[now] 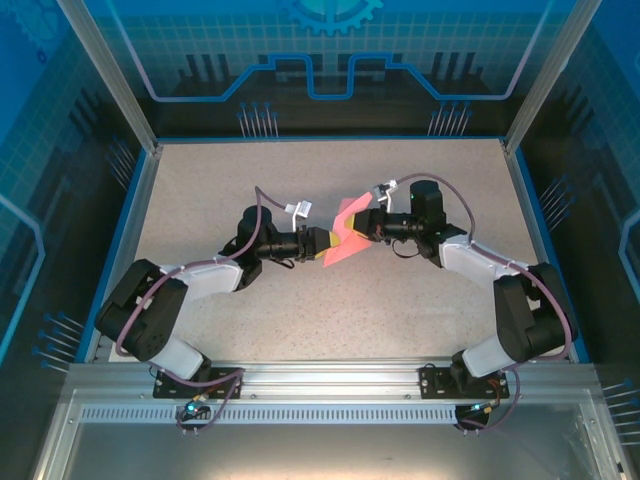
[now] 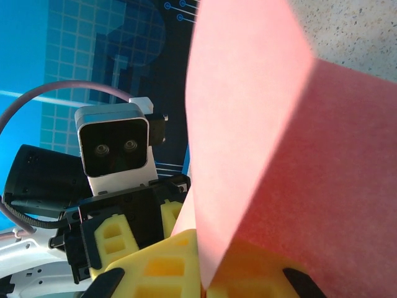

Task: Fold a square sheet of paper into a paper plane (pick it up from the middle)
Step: Turn over the paper at the center of the table.

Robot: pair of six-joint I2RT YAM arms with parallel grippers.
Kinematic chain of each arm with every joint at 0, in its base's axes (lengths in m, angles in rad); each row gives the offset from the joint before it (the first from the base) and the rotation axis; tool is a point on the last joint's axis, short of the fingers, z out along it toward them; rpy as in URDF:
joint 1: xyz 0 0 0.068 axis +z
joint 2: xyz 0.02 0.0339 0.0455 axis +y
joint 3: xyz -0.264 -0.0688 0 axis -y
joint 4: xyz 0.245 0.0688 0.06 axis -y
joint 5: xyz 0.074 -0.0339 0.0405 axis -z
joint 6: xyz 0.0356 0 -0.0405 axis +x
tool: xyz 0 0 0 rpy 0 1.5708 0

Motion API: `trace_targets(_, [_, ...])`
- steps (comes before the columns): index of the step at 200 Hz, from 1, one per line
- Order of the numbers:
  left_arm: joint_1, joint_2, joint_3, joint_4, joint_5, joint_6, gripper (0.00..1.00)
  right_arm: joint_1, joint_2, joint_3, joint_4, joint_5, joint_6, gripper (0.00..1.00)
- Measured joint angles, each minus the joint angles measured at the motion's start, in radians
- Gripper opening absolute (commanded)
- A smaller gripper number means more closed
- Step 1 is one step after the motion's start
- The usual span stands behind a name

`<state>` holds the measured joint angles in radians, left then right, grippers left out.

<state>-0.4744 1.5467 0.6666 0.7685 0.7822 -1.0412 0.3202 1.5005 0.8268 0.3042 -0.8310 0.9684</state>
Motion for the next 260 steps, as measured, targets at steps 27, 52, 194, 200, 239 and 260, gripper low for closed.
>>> trace_targets(27, [0.000,0.016,0.000,-0.005,-0.004,0.000,0.12,0.000,0.002,0.005,-0.024,0.001,-0.009,0.21])
trace_targets(52, [0.000,0.020,0.011,-0.041,-0.019,0.018,0.07,-0.001,0.001,0.021,-0.080,0.018,-0.042,0.43])
trace_targets(194, [-0.142,-0.105,0.352,-1.195,-1.069,0.631,0.07,-0.035,-0.268,-0.002,-0.567,0.545,-0.254,0.78])
trace_targets(200, [-0.145,-0.090,0.362,-1.221,-1.112,0.632,0.08,-0.035,-0.268,-0.003,-0.575,0.553,-0.255,0.78])
trace_targets(239, [-0.192,0.045,0.422,-1.360,-1.342,0.633,0.08,-0.035,-0.268,-0.003,-0.602,0.589,-0.255,0.78])
trace_targets(260, [-0.216,0.111,0.446,-1.399,-1.402,0.633,0.09,-0.035,-0.268,-0.004,-0.604,0.594,-0.255,0.78])
